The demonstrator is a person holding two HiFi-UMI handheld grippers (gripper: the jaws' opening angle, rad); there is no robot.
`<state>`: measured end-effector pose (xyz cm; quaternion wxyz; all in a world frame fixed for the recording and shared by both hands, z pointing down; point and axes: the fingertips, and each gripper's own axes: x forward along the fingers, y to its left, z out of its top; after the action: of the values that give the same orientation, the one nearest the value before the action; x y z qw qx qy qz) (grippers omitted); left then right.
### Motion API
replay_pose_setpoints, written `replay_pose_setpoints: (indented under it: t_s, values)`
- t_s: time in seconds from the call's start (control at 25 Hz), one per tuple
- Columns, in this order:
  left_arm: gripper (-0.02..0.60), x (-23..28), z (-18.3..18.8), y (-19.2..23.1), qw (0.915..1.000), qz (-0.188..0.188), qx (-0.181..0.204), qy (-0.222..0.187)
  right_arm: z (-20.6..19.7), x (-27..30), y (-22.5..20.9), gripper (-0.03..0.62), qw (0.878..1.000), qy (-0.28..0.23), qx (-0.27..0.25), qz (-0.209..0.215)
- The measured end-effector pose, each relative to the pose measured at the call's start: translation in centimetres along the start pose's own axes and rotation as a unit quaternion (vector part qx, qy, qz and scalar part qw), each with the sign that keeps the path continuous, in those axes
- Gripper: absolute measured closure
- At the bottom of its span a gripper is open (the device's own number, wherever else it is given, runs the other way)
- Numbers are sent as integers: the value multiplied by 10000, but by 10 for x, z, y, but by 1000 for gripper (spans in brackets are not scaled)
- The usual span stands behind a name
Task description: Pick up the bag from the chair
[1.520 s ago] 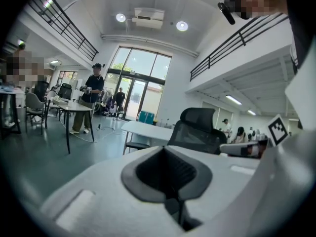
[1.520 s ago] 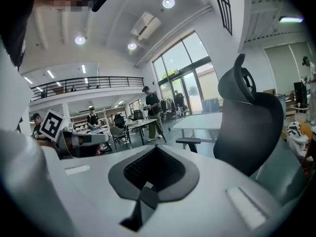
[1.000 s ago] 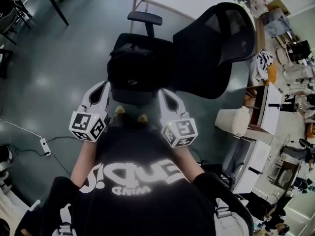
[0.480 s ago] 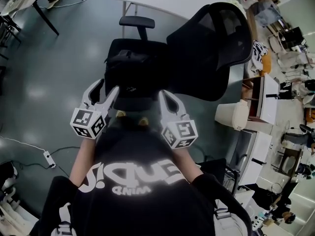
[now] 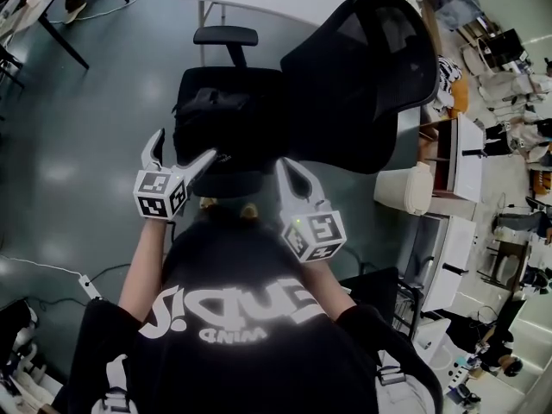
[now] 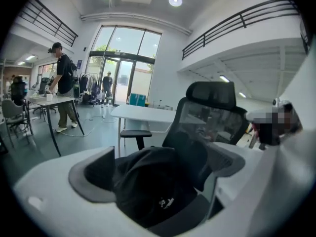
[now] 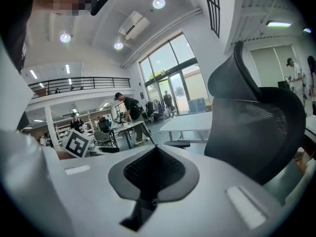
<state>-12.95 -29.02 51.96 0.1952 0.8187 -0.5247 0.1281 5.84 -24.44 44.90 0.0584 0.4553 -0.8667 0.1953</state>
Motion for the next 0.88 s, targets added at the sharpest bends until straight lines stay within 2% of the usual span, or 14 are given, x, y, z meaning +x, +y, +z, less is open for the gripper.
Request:
replay_pose_setpoints:
  t_s: [0.36, 0.56, 0.72, 0.88]
  values:
    - [-6, 68, -37, 34, 9980, -71, 228, 585, -7, 2, -10, 594, 9996, 82, 103, -247]
    - [-6, 104, -53, 40, 9950, -168, 283, 947, -1, 2, -23, 594, 9989, 128, 202, -393]
    - [-6, 126, -72, 45, 9903, -195, 574, 1254, -3, 1, -30, 594, 9983, 156, 264, -504]
    - [-8, 139, -77, 60, 9883, -101, 833, 1276, -13, 1, -30, 594, 9973, 201, 294, -643]
